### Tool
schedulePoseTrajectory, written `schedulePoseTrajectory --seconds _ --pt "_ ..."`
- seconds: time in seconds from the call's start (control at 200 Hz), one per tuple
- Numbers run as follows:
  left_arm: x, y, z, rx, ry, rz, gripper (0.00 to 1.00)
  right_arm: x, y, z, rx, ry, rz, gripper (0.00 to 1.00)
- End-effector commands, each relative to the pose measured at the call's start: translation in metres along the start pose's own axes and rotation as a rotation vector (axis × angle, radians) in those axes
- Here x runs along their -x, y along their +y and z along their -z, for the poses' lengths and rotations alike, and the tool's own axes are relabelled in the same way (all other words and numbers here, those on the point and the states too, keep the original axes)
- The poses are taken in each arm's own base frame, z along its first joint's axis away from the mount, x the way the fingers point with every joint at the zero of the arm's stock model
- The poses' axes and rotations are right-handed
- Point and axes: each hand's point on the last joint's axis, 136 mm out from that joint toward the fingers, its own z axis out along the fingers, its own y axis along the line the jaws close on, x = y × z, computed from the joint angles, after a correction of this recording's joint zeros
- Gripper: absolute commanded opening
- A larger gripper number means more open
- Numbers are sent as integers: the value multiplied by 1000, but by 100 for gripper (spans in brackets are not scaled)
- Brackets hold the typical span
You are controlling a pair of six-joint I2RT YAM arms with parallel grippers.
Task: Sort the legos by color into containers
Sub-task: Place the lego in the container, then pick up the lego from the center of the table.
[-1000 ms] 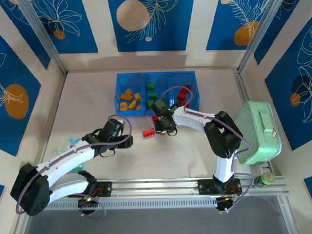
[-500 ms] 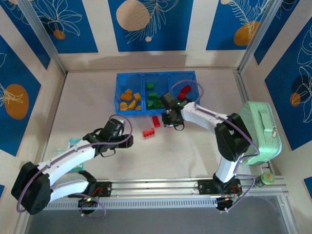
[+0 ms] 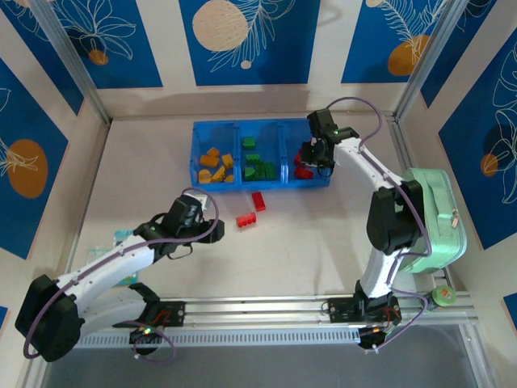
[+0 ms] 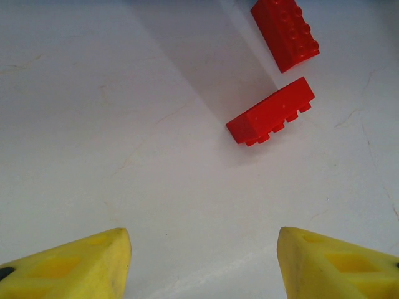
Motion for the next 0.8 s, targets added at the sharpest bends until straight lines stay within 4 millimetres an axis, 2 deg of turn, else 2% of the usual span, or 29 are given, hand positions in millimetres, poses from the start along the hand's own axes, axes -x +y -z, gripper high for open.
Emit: schedulePoseTrajectory --seconds 0.0,0.05,0.11,0.265,0.505,0.715,0.795 --pt "-1 -11 -1 -48 6 -32 63 -6 0 -16 7 77 -3 43" --pt "0 -13 -2 -50 11 -36 64 -5 3 -15 8 65 1 60" --pt "-1 -15 -4 -50 21 -50 64 -7 6 -12 16 52 0 67" --pt "1 -19 -11 -47 44 -94 67 -17 8 11 24 10 4 67" --pt "14 -32 -35 -48 94 -172 71 -57 6 47 72 -42 0 66" --pt "23 -52 -62 -35 162 -288 72 -97 -6 55 90 -32 -23 66" --pt "24 -54 -76 -10 190 -327 72 -110 -11 56 100 -32 -39 65"
